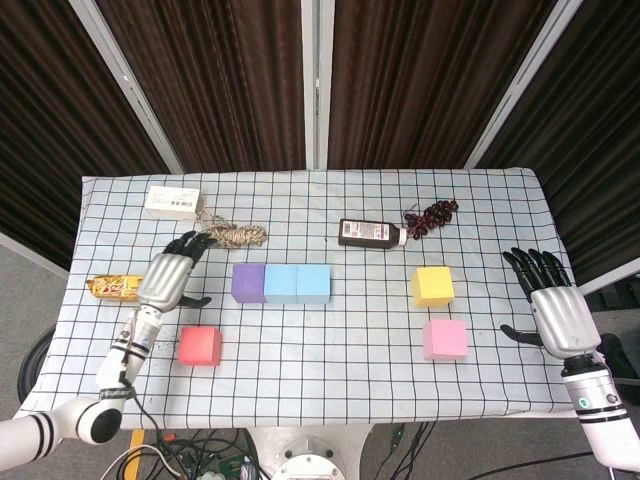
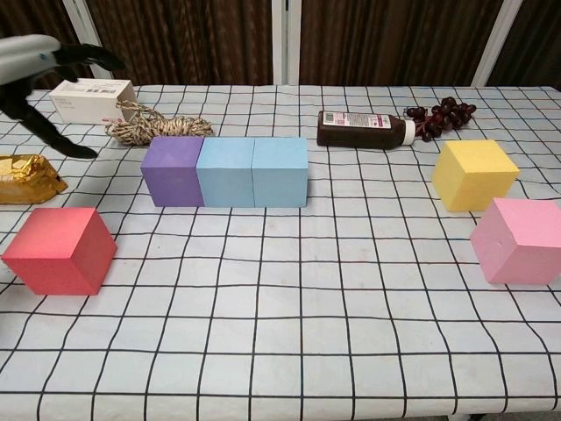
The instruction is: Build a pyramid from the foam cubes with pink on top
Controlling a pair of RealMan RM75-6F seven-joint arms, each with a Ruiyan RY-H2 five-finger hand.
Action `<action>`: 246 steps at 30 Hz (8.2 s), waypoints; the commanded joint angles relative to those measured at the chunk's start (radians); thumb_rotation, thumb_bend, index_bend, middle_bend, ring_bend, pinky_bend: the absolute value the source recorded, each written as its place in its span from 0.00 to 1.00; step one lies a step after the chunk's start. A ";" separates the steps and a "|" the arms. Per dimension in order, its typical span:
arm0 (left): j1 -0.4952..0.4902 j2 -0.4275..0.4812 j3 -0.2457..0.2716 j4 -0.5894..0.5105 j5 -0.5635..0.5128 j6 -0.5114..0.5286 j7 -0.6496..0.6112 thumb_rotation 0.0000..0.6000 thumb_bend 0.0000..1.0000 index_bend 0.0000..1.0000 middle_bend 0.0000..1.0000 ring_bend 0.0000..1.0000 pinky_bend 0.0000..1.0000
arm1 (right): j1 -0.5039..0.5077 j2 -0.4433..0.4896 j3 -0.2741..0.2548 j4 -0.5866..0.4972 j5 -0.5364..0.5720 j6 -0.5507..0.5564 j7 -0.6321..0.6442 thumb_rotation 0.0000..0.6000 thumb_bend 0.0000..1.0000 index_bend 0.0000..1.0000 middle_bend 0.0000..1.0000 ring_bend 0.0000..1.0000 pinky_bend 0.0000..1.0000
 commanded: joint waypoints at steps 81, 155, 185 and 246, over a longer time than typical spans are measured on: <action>0.434 0.165 0.132 -0.103 0.253 0.334 -0.146 1.00 0.06 0.13 0.10 0.05 0.16 | 0.367 -0.247 0.057 0.207 0.279 -0.311 -0.224 1.00 0.13 0.00 0.40 0.04 0.02; 0.483 0.166 0.141 0.001 0.287 0.331 -0.307 1.00 0.06 0.13 0.10 0.05 0.16 | 1.027 -0.564 0.175 0.105 1.134 -0.253 -0.730 1.00 0.11 0.00 0.49 0.12 0.04; 0.491 0.156 0.141 0.049 0.276 0.314 -0.363 1.00 0.06 0.13 0.10 0.05 0.16 | 1.066 -0.595 0.182 0.154 1.201 -0.255 -0.764 1.00 0.11 0.00 0.49 0.12 0.04; 0.498 0.147 0.149 0.107 0.271 0.282 -0.436 1.00 0.06 0.13 0.10 0.05 0.16 | 1.107 -0.616 0.213 0.160 1.309 -0.243 -0.840 1.00 0.06 0.00 0.30 0.09 0.04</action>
